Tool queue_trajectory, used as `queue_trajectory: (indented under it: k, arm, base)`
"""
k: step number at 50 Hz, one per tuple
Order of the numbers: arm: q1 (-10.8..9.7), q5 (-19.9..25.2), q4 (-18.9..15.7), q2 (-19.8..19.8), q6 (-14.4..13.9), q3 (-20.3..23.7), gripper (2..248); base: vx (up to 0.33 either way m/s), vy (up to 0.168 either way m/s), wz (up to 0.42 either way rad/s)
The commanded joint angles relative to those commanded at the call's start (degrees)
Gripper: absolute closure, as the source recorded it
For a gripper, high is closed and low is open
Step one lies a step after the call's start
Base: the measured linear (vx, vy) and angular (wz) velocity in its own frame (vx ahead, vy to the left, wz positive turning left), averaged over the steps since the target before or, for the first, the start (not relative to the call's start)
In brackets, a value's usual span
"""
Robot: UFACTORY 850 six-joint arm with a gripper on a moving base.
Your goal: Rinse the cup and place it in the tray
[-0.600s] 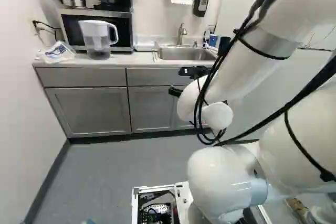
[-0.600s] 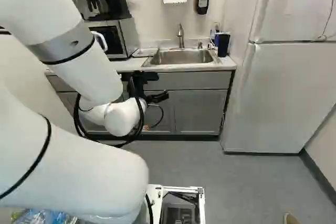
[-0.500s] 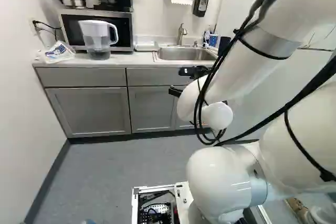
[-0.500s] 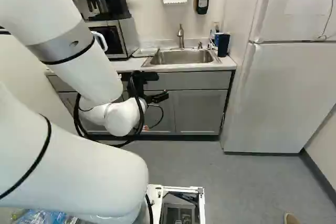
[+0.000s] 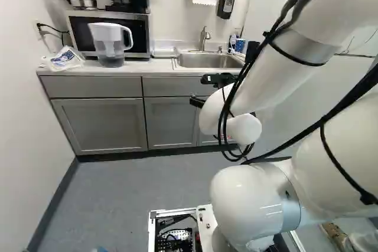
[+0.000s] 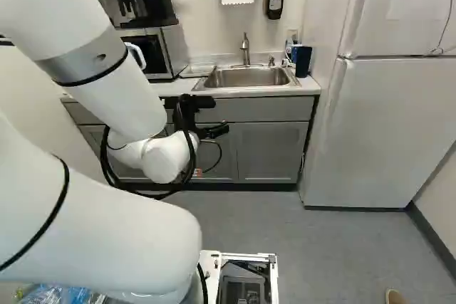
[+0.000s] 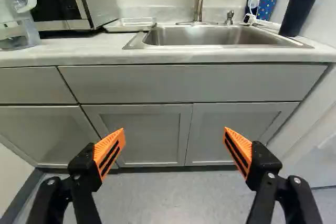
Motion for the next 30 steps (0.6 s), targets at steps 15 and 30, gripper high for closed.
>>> queue_trajectory:
  k: [15, 30]
  arm:
    - [0.00, 0.00, 0.00, -0.94, 0.00, -2.97, 3]
    - [0.00, 0.00, 0.00, -2.13, 0.00, -6.17, 3]
  base:
    - [0.000, 0.000, 0.000]
    - [0.000, 0.000, 0.000]
